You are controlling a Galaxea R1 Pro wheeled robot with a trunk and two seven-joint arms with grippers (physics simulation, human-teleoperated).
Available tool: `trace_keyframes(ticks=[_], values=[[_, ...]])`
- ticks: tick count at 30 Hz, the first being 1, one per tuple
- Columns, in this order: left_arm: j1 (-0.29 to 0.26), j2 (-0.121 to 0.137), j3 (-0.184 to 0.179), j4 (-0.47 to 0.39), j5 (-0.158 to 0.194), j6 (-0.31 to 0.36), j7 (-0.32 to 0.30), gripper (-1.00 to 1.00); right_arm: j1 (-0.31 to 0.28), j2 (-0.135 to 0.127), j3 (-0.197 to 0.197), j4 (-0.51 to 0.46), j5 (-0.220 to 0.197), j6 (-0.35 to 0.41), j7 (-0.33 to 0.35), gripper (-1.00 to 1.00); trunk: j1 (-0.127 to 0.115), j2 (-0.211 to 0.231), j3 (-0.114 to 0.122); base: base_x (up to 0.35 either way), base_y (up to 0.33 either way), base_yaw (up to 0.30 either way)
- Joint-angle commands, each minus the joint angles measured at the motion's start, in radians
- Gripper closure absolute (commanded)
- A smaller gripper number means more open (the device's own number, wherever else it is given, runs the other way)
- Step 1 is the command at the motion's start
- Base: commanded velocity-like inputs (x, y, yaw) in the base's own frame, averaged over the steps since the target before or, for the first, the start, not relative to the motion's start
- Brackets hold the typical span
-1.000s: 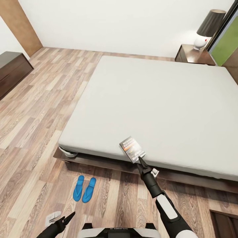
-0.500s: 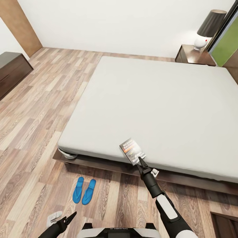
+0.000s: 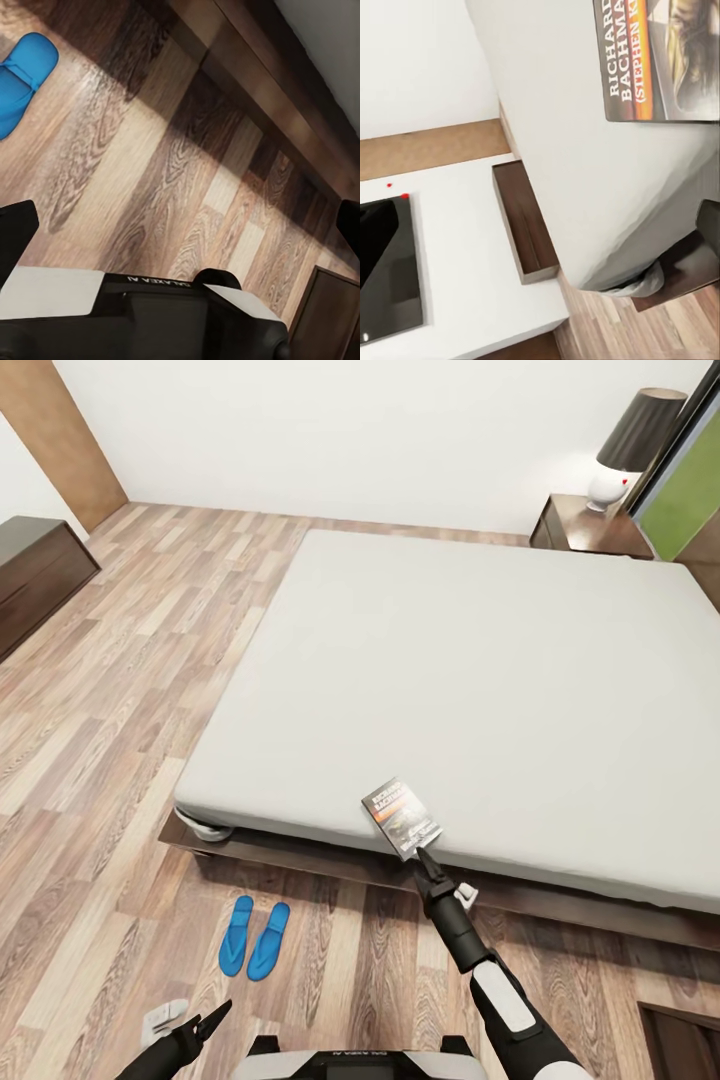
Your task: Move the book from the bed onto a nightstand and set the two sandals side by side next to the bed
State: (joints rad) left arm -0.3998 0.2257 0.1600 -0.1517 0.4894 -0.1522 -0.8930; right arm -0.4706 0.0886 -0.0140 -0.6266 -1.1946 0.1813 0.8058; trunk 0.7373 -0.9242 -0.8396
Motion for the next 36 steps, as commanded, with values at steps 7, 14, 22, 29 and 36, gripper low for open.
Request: trace_keyframes(ticks=[7,14,22,29,36], values=[[-0.001,0.0,0.007,0.001,-0.008,-0.006,-0.003,-1.0,0.0,0.0,-0.003,0.007,-0.01,0.01,0.004,-1.0,0.027,-0.05,-0.023,0.0,0.0,0.0],[-0.001,0.0,0.007,0.001,-0.008,-0.006,-0.003,-1.0,0.0,0.0,-0.003,0.007,-0.01,0.012,0.005,-1.0,0.054,-0.099,-0.045,0.0,0.0,0.0],[-0.001,0.0,0.007,0.001,-0.008,-0.006,-0.003,-1.0,0.0,-0.001,-0.001,0.021,-0.008,0.009,0.004,-1.0,0.085,-0.155,-0.07,0.0,0.0,0.0],[-0.001,0.0,0.007,0.001,-0.008,-0.006,-0.003,-1.0,0.0,-0.001,-0.001,0.026,-0.008,0.009,0.004,-1.0,0.111,-0.204,-0.092,0.0,0.0,0.0],[-0.001,0.0,0.007,0.001,-0.008,-0.006,-0.003,-1.0,0.0,-0.001,-0.001,0.027,-0.008,0.009,0.004,-1.0,0.138,-0.253,-0.113,0.0,0.0,0.0]])
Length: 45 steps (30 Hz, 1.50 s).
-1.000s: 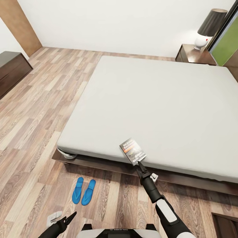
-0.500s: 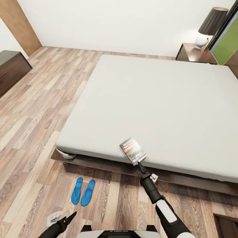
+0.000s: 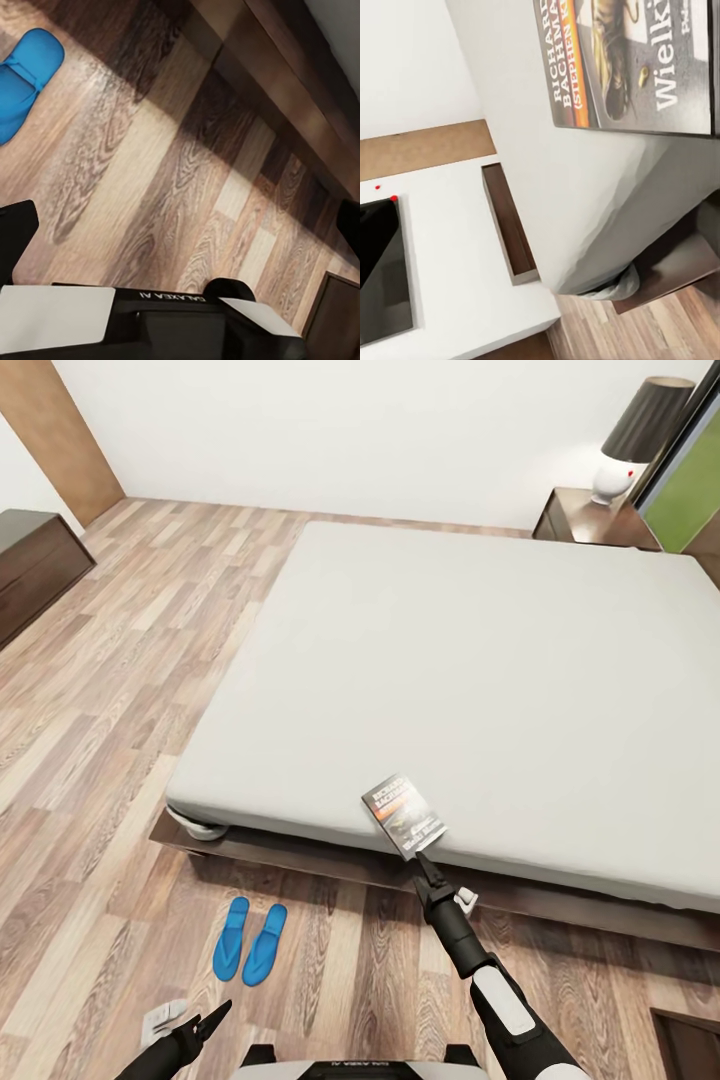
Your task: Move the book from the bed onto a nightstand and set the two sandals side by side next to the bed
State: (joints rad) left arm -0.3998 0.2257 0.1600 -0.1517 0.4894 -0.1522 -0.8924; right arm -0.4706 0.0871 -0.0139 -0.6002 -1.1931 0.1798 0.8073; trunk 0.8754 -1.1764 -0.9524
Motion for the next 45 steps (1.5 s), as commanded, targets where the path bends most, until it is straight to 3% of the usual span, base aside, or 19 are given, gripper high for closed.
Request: trace_keyframes(ticks=[1,45], values=[[-0.001,0.0,0.007,0.001,-0.008,-0.006,-0.003,-1.0,0.0,0.0,-0.001,0.0,-0.01,0.01,0.003,-1.0,0.004,-0.008,-0.004,0.0,0.0,0.0],[-0.001,-0.001,0.007,0.001,-0.008,-0.005,-0.003,-1.0,0.0,0.0,-0.002,0.0,-0.01,0.01,0.003,-1.0,0.173,-0.316,-0.142,0.0,0.0,0.0]])
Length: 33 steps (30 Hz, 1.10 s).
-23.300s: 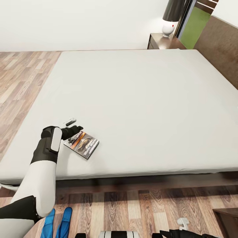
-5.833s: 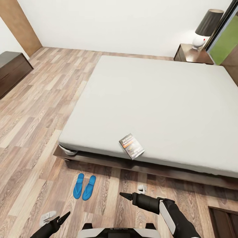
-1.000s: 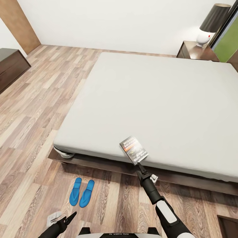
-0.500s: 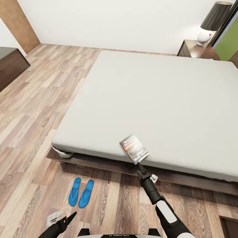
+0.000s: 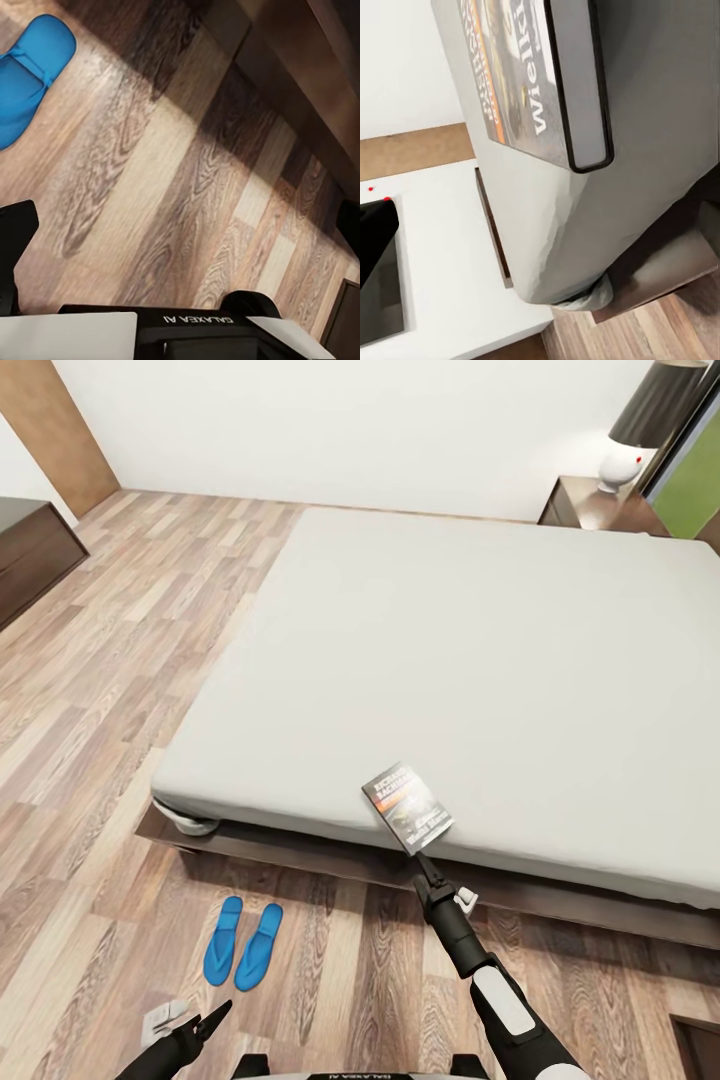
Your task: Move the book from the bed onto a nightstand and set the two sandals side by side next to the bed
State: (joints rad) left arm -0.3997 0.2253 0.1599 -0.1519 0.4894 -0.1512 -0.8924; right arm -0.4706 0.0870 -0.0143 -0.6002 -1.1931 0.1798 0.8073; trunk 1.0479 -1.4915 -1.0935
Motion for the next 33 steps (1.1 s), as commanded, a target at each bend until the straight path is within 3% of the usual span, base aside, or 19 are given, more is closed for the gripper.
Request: trace_keyframes(ticks=[1,11,33], values=[[-0.001,0.0,0.007,0.001,-0.008,-0.006,-0.003,-1.0,0.0,0.0,-0.001,0.0,-0.01,0.01,0.003,-1.0,0.004,-0.008,-0.004,0.0,0.0,0.0],[-0.001,0.0,0.007,0.001,-0.008,-0.005,-0.003,-1.0,0.0,0.0,-0.001,0.0,-0.01,0.01,0.003,-1.0,0.042,-0.078,-0.035,0.0,0.0,0.0],[-0.001,0.0,0.007,0.002,-0.008,-0.005,-0.005,-1.0,0.0,0.0,-0.003,0.0,-0.01,0.01,0.003,-1.0,0.042,-0.078,-0.035,0.047,0.0,0.0]])
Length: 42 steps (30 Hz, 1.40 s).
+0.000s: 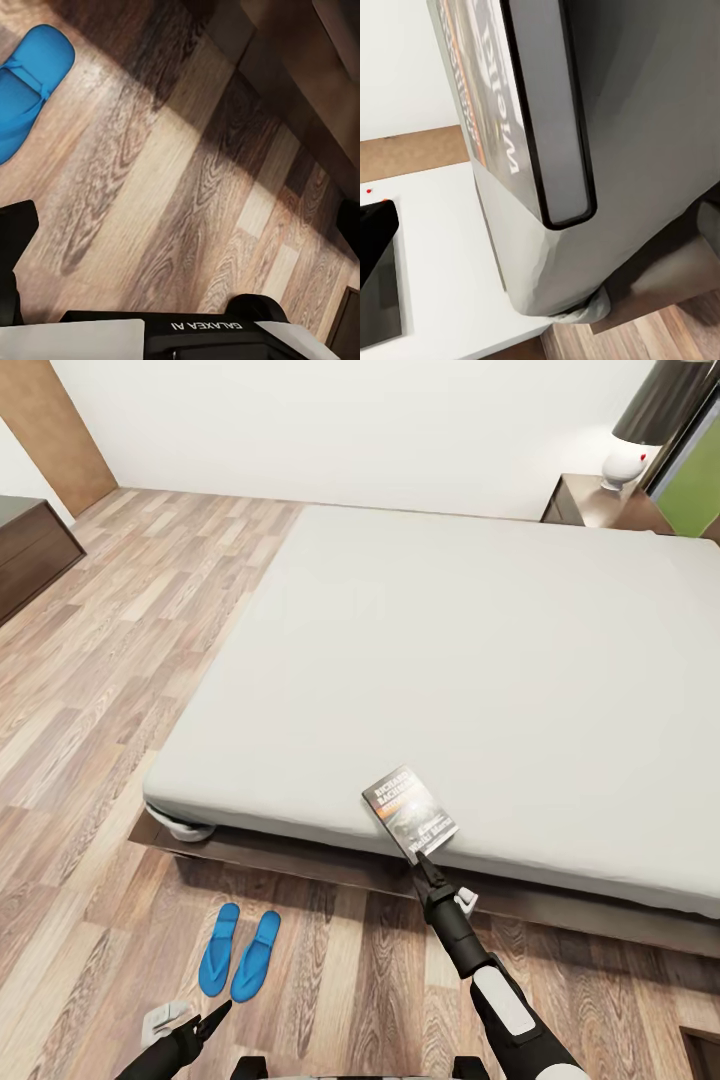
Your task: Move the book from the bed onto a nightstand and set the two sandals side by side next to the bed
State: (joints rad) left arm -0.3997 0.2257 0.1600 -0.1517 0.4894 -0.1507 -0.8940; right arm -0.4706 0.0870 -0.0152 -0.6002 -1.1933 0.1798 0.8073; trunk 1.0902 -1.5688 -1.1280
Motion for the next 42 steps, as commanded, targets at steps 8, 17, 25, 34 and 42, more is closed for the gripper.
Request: trace_keyframes(ticks=[8,17,25,34,42], values=[[-0.001,0.0,0.007,0.001,-0.008,-0.006,-0.003,-1.0,0.0,0.0,-0.002,0.0,-0.01,0.01,0.003,-1.0,0.0,0.0,0.0,0.086,0.0,0.0],[-0.001,0.0,0.007,0.001,-0.008,-0.006,-0.003,-1.0,0.0,0.0,-0.003,0.0,-0.01,0.01,0.003,-1.0,0.0,0.0,0.0,0.02,0.0,0.0],[-0.001,0.0,0.007,0.001,-0.008,-0.006,-0.003,-1.0,0.0,0.0,-0.002,0.0,-0.01,0.01,0.003,-1.0,0.0,0.0,0.0,0.0,0.0,0.0],[-0.001,0.0,0.007,0.001,-0.008,-0.006,-0.003,-1.0,0.0,0.0,-0.003,0.0,-0.01,0.01,0.003,-1.0,0.0,0.0,0.0,0.0,0.0,0.0],[-0.001,0.0,0.007,0.001,-0.008,-0.006,-0.003,-1.0,0.0,0.0,-0.003,0.0,-0.01,0.01,0.003,-1.0,0.0,0.0,0.0,0.0,0.0,0.0]])
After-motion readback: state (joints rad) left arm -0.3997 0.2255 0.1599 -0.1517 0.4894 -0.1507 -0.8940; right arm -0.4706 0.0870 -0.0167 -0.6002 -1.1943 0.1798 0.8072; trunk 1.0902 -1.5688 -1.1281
